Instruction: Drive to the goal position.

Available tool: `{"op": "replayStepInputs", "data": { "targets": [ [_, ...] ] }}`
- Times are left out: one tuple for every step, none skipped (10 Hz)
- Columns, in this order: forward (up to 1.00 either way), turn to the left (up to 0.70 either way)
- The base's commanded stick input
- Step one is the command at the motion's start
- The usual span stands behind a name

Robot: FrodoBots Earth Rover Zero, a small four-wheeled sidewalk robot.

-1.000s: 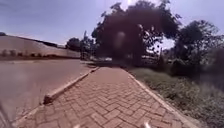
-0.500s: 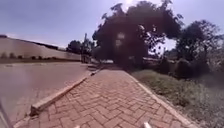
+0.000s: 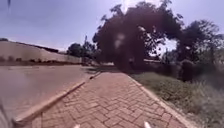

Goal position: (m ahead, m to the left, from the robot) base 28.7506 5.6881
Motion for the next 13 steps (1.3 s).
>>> {"op": "replayStepInputs", "data": {
  "targets": [
    [0.7, 0.0],
    [0.7, 0.0],
    [0.7, 0.0],
    [0.7, 0.0],
    [0.7, 0.0],
    [0.7, 0.0],
    [0.74, 0.0],
    [0.81, 0.0],
    [0.85, 0.0],
    [0.85, 0.0],
    [0.85, 0.0],
    [0.85, 0.0],
    [0.85, 0.0]
  ]
}}
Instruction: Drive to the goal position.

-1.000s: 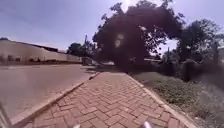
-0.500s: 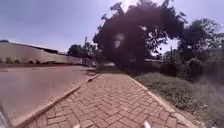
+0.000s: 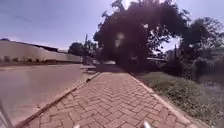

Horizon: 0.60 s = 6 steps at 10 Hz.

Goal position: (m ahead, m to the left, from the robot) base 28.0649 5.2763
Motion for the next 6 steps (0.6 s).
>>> {"op": "replayStepInputs", "data": {
  "targets": [
    [0.85, 0.0],
    [0.85, 0.0],
    [0.85, 0.0],
    [0.85, 0.0],
    [0.85, 0.0],
    [0.85, 0.0]
  ]
}}
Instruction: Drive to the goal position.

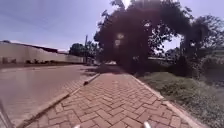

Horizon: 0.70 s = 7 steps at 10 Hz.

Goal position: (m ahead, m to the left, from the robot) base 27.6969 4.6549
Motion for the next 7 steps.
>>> {"op": "replayStepInputs", "data": {
  "targets": [
    [0.85, 0.0],
    [0.85, 0.0],
    [0.85, 0.0],
    [0.85, 0.0],
    [0.85, 0.0],
    [0.85, 0.0],
    [0.85, 0.0]
  ]
}}
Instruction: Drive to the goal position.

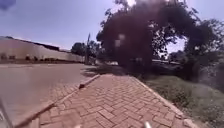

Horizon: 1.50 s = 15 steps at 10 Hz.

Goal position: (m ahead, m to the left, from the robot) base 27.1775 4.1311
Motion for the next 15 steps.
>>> {"op": "replayStepInputs", "data": {
  "targets": [
    [0.85, 0.0],
    [0.85, 0.0],
    [0.85, 0.0],
    [0.85, -0.05],
    [0.85, -0.21],
    [0.85, -0.34],
    [0.85, -0.32],
    [0.85, -0.3],
    [0.85, 0.0],
    [0.85, 0.0],
    [0.85, 0.0],
    [0.85, 0.0],
    [0.85, 0.0],
    [0.85, 0.0],
    [0.85, 0.0]
  ]
}}
